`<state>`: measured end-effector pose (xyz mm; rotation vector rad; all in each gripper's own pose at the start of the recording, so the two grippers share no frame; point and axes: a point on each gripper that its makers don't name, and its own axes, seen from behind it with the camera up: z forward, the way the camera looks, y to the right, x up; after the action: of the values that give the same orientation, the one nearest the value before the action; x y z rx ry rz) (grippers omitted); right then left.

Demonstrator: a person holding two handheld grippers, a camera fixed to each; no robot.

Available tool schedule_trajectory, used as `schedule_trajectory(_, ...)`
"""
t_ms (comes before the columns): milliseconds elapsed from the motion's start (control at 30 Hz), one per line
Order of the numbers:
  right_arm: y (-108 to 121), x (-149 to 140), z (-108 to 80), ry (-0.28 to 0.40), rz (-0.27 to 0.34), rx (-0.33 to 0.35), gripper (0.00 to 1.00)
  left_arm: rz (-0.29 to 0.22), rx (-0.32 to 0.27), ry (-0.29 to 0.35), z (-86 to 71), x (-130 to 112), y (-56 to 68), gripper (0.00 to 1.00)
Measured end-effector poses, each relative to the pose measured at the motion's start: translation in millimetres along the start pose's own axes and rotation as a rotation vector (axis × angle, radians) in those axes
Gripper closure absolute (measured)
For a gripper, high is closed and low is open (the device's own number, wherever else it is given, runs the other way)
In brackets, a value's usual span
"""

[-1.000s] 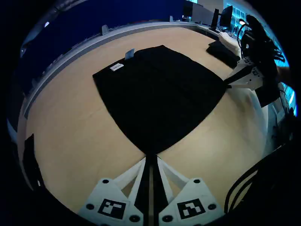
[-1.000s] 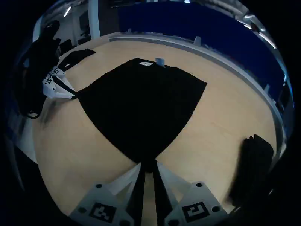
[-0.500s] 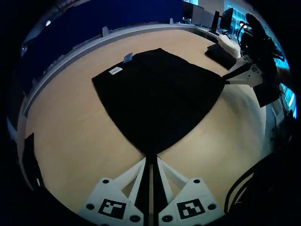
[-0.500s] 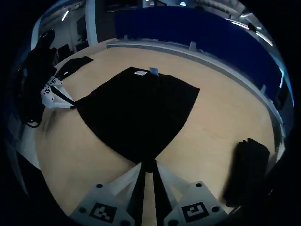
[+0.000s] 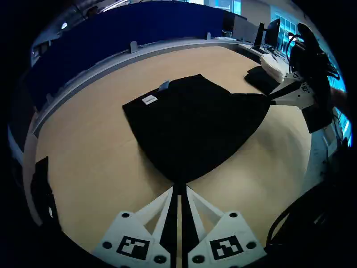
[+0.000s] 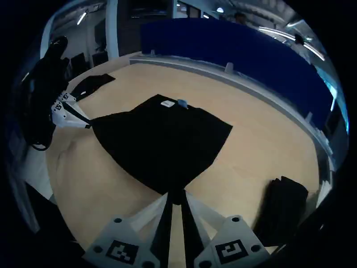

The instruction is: Fold towel

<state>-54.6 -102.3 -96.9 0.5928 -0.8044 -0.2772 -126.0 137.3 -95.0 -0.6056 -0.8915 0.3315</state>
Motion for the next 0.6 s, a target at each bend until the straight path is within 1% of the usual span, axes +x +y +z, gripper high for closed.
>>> schedule_trajectory(267, -3.4, 17.3, -25.6, 0.024, 0.010, -0.005, 0.87, -0.017, 0.013, 0.018, -27.2, 13.6, 4.5, 0.95)
schedule_trajectory(600, -7.8, 26.9, -57.5, 0.027, 0.010, -0.006, 0.87, -0.032, 0.007, 0.035, -55.9, 26.6, 17.9, 0.95)
